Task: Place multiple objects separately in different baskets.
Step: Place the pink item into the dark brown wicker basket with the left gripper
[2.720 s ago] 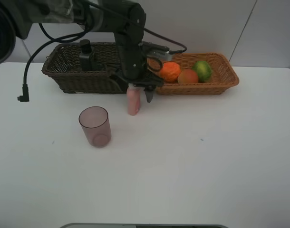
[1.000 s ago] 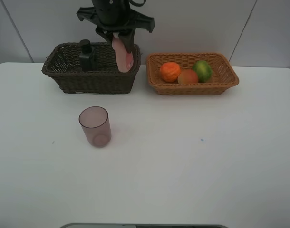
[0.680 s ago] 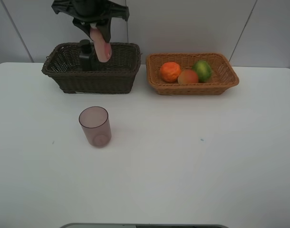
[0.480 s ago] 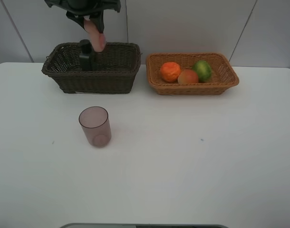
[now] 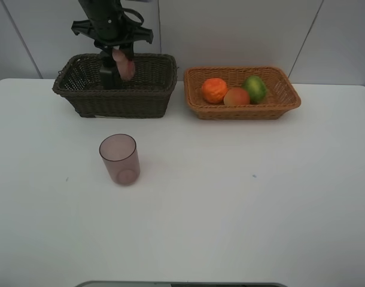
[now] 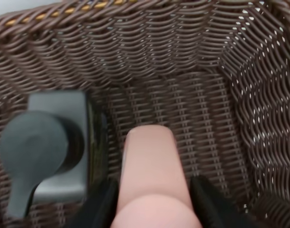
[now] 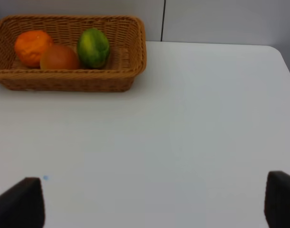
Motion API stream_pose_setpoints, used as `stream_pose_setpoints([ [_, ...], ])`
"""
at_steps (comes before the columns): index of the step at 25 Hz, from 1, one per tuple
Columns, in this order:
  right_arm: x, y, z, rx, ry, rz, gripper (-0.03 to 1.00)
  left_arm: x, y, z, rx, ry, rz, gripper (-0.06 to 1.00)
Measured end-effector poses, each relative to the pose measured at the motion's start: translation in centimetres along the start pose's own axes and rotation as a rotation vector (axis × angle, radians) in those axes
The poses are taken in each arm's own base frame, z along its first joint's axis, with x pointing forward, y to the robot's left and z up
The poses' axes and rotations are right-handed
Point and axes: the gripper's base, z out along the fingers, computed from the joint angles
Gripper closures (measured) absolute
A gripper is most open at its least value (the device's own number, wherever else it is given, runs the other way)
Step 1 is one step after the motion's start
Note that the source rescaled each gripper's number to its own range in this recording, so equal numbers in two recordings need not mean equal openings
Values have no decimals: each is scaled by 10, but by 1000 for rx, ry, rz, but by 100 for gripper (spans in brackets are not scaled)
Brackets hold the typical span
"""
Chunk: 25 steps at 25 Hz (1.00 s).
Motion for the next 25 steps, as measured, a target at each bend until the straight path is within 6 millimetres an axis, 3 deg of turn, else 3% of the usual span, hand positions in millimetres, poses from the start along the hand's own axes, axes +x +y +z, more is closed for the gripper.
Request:
stream_pose_setpoints([
  [12,0,0,0,0,0,0,4,11,-11,40,27,26,101,57],
  [19,0,0,0,0,0,0,4,14,-14,47,35,34,124,56],
  [21,0,0,0,0,0,0,4,13,-14,47,39,19,123,49],
  [25,0,0,0,0,0,0,4,12,-19,47,47,-3,159,16],
])
